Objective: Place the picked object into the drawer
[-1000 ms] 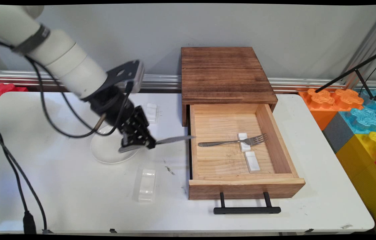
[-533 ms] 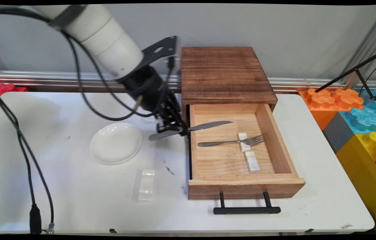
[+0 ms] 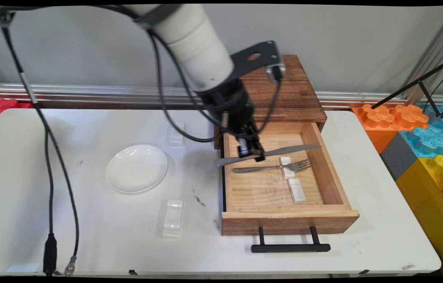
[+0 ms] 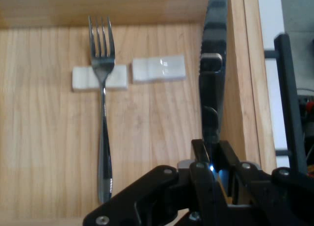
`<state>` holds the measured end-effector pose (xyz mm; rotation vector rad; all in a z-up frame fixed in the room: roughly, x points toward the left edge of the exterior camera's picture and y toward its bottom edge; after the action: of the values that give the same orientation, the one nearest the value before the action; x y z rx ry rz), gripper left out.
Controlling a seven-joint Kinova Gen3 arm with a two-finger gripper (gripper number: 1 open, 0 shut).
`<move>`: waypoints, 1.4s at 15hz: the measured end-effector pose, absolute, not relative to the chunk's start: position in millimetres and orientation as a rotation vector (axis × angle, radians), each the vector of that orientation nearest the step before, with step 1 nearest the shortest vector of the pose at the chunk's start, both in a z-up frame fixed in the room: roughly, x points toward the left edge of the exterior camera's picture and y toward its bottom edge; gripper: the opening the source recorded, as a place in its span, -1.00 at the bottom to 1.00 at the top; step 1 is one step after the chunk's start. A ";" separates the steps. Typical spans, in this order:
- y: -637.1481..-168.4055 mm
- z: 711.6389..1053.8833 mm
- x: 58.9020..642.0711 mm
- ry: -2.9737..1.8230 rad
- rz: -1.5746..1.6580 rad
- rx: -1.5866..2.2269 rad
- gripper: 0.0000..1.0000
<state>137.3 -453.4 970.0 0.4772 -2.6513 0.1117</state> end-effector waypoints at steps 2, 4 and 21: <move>-462.2 965.5 117.3 -2.659 0.107 0.490 -1.00; -471.0 956.4 103.3 -2.665 0.094 0.502 -1.00; -516.8 866.1 70.1 -2.706 0.036 0.510 -1.00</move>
<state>70.1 -516.8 866.1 0.5096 -2.7061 0.0363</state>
